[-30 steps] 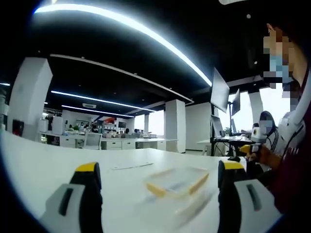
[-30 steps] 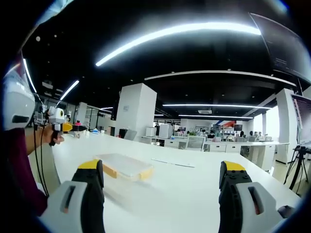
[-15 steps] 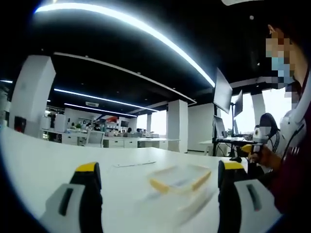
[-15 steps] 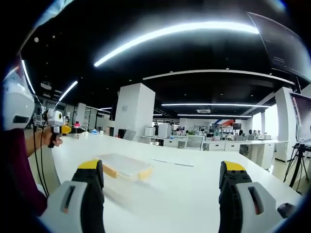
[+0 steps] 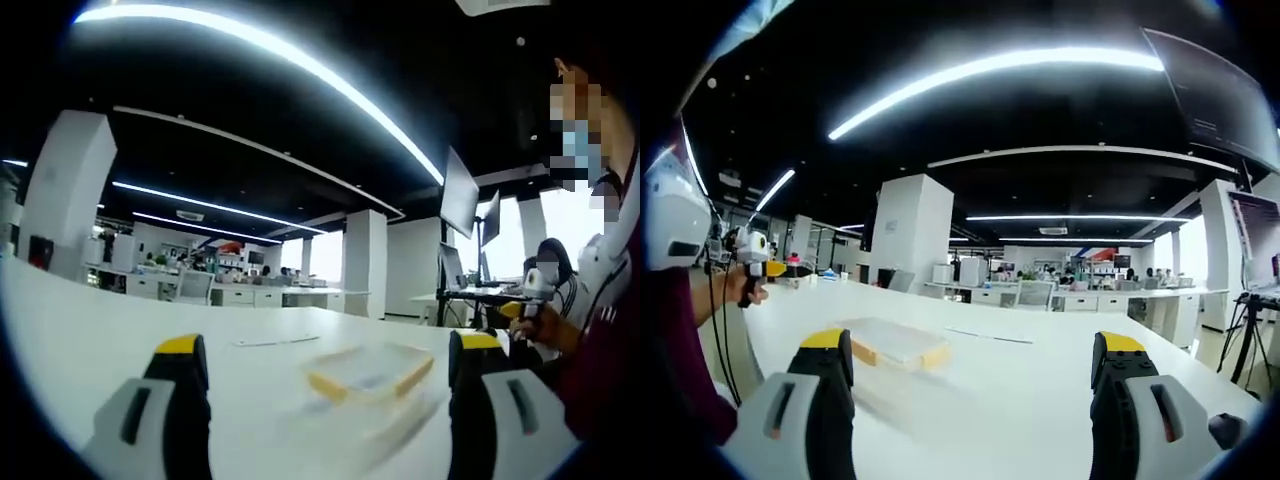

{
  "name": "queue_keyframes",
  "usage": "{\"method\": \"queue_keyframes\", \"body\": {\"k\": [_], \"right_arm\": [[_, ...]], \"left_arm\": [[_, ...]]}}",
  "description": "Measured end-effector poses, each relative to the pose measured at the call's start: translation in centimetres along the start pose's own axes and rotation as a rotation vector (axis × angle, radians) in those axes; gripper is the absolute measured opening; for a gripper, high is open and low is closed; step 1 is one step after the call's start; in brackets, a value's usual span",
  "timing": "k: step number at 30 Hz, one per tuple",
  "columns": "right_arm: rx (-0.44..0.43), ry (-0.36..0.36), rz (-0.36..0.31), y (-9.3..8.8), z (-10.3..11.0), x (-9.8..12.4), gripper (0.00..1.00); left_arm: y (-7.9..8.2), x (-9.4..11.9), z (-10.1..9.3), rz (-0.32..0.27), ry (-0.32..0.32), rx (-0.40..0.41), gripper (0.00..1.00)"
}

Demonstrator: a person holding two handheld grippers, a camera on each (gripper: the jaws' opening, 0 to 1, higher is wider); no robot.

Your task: Snap each plastic latch of the storage box into its locked position after aligning the lid with the box until every specified latch is closed and the lid sits flush.

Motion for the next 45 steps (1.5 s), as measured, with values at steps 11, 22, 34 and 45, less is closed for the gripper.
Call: {"method": "queue_keyframes", "body": {"k": [11, 22, 34, 45], "right_arm": [[0.009, 0.012, -0.009, 0.4, 0.1, -0.8, 1.00], [0.005, 0.020, 0.004, 0.1, 0.2, -1.3, 1.00], [0.001, 0.022, 0.030, -0.4, 0.2, -1.3, 1.00], [-0.018, 0.024, 0.033, -0.8, 0.1, -1.3, 1.00]], "left_arm": [[-0.2, -0.1, 0.6, -0.004, 0.021, 0.007, 1.00], [-0.4, -0.3, 0.7, 0.000, 0.012, 0.009, 1.00], [-0.6, -1.1, 0.7, 0.009, -0.007, 0.014, 1.00], [-0.2, -1.8, 0.3, 0.002, -0.027, 0.013, 1.00]]}}
Point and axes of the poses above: the point that each gripper's makers call its tool centre point, and the gripper's own axes: x roughly backward along the fingers, z roughly to its left, y roughly out of its top, the point moved 4 cm from there along x, roughly backward along the fingers, and after that the axes turned 13 degrees about z, right-handed, at the moved point
